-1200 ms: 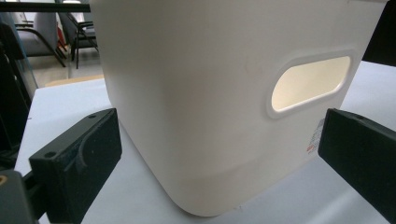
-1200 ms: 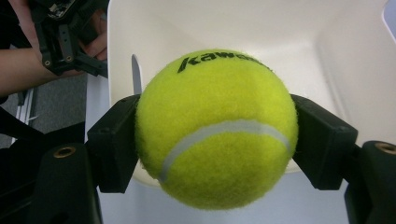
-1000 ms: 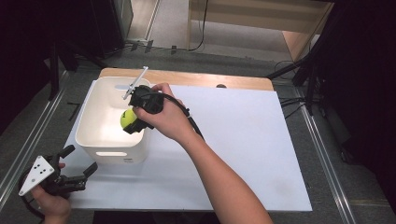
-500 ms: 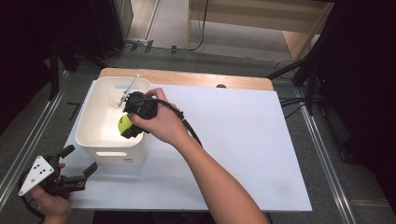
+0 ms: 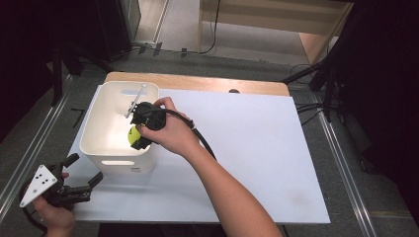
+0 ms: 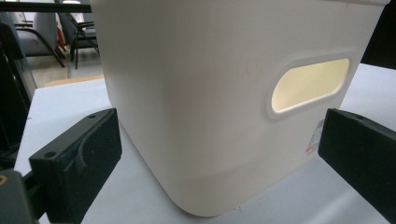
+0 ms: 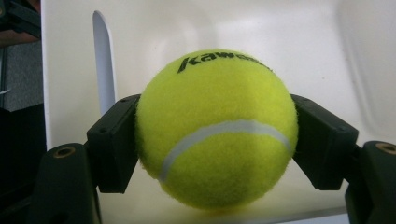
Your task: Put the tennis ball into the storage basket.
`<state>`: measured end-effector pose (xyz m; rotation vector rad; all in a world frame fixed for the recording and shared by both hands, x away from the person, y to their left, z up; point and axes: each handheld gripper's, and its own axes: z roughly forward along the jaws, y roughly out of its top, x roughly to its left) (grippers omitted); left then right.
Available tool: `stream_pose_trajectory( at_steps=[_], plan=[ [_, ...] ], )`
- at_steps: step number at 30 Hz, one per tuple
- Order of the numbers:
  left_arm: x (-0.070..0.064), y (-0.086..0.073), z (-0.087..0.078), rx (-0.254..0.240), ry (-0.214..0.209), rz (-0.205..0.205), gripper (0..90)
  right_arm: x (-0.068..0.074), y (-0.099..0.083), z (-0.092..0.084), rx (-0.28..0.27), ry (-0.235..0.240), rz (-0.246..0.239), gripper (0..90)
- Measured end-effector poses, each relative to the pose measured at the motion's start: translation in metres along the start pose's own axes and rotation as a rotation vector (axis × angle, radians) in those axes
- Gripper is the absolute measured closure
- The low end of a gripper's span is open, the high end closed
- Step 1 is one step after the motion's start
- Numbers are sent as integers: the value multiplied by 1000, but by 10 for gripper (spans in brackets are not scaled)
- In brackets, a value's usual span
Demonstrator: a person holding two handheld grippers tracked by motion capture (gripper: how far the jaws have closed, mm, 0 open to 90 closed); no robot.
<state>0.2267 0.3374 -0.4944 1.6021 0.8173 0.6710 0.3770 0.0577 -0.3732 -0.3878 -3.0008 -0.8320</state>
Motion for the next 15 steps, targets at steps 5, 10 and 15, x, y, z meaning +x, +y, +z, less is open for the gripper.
stream_pose_trajectory(
  at_steps=[5, 10, 15],
  plan=[
    [0, 0, 0, 1, 1, 1, 0, 0, 0, 2, 21, 5, -1, 233],
    [0, 0, 0, 0, 2, 2, 0, 1, 0, 4, 29, 5, -10, 233],
    [0, 0, -1, -9, 2, -4, 0, 0, 0, 3, 34, 11, -15, 232]
  ],
)
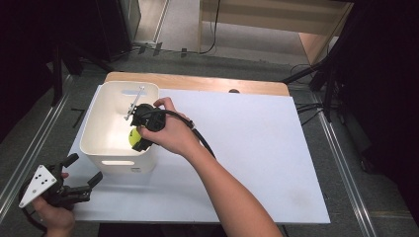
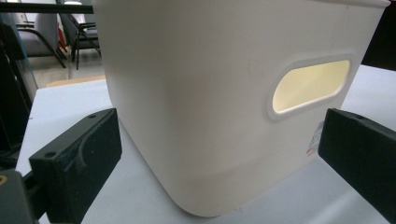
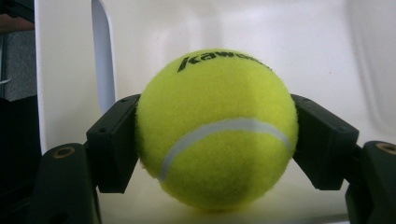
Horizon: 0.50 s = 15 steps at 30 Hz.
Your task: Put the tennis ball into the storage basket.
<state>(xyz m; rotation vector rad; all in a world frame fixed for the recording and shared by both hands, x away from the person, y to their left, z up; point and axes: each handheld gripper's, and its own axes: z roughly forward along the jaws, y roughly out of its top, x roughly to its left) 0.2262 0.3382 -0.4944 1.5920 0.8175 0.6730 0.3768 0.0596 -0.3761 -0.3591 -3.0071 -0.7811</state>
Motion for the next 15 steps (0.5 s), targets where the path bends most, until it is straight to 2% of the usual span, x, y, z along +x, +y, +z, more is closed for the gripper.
stream_pose_trajectory(
  at_steps=[5, 7, 9, 12, 15],
  plan=[
    [0, 0, -1, 1, 0, 0, 0, 2, 1, 1, 19, 0, -19, 220],
    [0, 0, -1, 1, 0, 0, 0, 2, 1, 0, 20, -1, -21, 160],
    [0, 0, -1, -6, -3, -3, 0, 2, -1, -3, 19, 10, -8, 160],
    [1, 0, -1, -5, -2, -3, 0, 2, -3, -9, 1, -5, -7, 102],
    [0, 0, -1, 0, -2, 1, 0, 2, -5, -16, -32, -25, -5, 87]
  ],
)
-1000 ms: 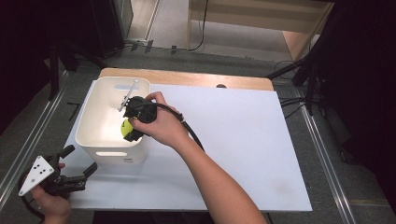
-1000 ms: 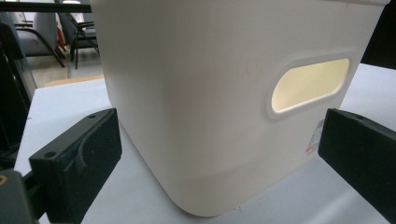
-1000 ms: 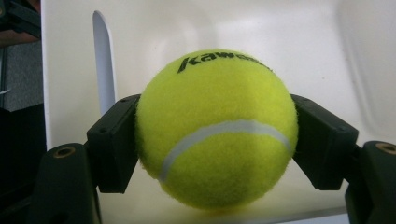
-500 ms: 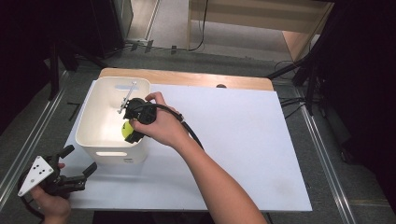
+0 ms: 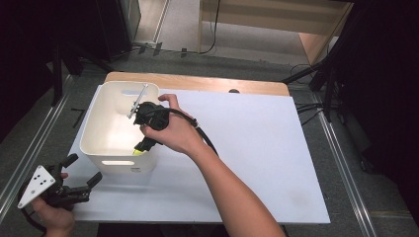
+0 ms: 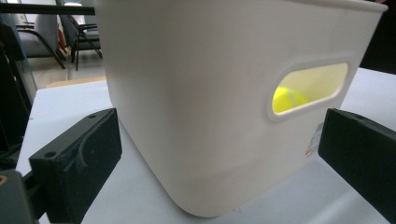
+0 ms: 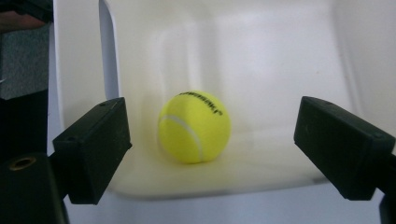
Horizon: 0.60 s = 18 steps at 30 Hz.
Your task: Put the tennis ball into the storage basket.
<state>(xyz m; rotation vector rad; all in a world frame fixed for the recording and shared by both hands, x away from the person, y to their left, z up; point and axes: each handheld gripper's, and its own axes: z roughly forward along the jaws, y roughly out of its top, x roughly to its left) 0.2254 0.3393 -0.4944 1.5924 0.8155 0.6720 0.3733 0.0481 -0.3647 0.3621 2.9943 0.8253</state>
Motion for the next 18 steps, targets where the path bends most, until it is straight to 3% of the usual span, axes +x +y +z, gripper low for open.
stream_pose_trajectory(
  at_steps=[4, 10, 18],
  plan=[
    [0, 0, 0, -1, 0, -1, 0, 0, -3, -11, -42, -12, 6, 0],
    [0, 0, 0, -1, 1, -1, 0, 1, -13, -26, -93, -41, 15, 0],
    [1, 0, 0, -7, -1, -8, 0, 1, -36, -38, -124, -61, 54, 0]
  ],
)
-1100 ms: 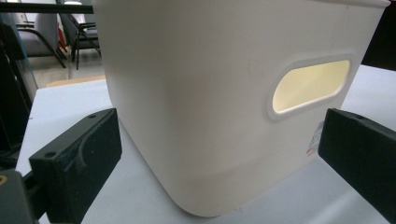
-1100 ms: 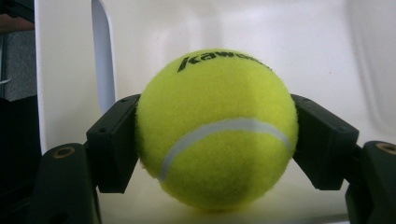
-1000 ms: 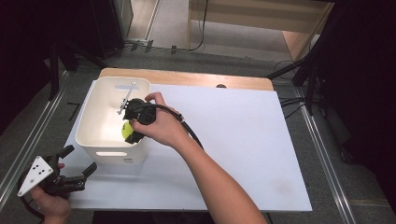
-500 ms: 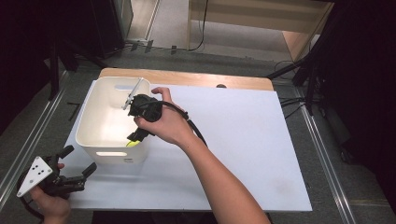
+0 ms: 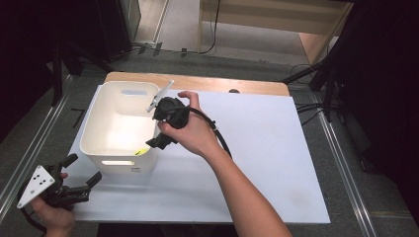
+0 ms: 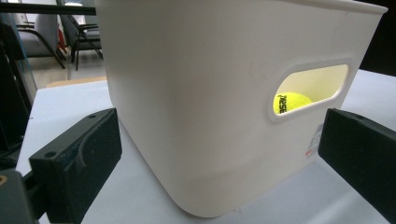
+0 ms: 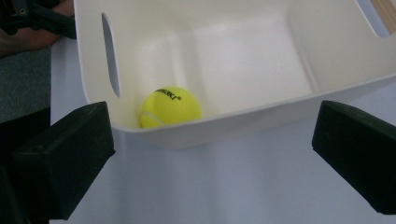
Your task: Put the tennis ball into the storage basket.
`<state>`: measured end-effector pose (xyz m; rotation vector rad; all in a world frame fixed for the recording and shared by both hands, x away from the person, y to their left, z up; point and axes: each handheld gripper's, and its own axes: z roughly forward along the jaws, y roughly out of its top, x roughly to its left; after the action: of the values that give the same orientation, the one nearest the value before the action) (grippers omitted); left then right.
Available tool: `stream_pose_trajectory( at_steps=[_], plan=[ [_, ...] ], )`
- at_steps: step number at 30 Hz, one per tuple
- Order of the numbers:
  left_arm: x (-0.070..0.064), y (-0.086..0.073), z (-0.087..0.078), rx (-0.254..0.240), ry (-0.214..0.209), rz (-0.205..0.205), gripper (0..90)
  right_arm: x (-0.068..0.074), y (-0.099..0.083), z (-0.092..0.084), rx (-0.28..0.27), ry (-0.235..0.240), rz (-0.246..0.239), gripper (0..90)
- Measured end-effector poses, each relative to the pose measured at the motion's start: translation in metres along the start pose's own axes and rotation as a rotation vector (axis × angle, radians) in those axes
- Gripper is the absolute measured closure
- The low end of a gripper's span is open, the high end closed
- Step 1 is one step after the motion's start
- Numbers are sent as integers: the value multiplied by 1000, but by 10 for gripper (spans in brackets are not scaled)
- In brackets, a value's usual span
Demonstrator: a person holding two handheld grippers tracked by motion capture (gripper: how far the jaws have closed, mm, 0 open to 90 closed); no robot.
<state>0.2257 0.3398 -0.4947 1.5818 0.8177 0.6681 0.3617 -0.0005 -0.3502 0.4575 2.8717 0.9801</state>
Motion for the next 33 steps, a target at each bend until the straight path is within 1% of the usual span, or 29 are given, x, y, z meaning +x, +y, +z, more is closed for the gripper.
stream_pose_trajectory(
  at_steps=[2, 5, 7, 8, 9, 10, 11, 14, 16, 17, 18, 19, 23, 28, 29, 33],
  plan=[
    [0, 0, 0, 7, 0, 7, 0, -1, -7, -4, -6, -14, 12, 0],
    [0, 0, 0, 11, 1, 8, 0, -3, -17, -10, -34, -14, 13, 0],
    [0, 0, 0, 10, 2, 8, 0, -3, -24, -14, -41, -26, 36, 0],
    [-1, 0, 0, 10, 3, 7, 0, -3, -28, -15, -52, -26, 31, 0],
    [-1, 0, 0, 10, 3, 6, 0, -3, -32, -16, -53, -28, 37, 0],
    [-1, 0, 0, 11, 4, 7, 0, -3, -36, -17, -55, -32, 31, 0],
    [-1, 0, 0, 10, 3, 7, 0, -2, -40, -19, -54, -41, 46, 0],
    [-1, 0, 1, 10, 4, 7, 0, -2, -51, -23, -74, -49, 61, 0],
    [-1, 0, 1, 11, 4, 10, 0, -2, -59, -25, -75, -44, 58, 0],
    [-1, 0, 1, 11, 3, 10, 0, -1, -62, -27, -70, -51, 70, 0],
    [-1, 0, 1, 13, 3, 12, 0, -1, -65, -28, -73, -57, 68, 0],
    [-2, 0, 1, 13, 3, 13, 0, -1, -69, -29, -75, -55, 77, 0],
    [-2, 0, 1, 13, 4, 12, 0, -2, -82, -36, -99, -72, 90, 0],
    [-2, 0, 1, 11, 3, 12, 0, -2, -98, -45, -125, -91, 123, 0],
    [-2, 0, 1, 11, 2, 11, 0, -2, -102, -46, -134, -92, 120, 0],
    [-2, 0, 2, 13, 2, 14, 0, -2, -113, -50, -137, -111, 137, 0]
  ],
)
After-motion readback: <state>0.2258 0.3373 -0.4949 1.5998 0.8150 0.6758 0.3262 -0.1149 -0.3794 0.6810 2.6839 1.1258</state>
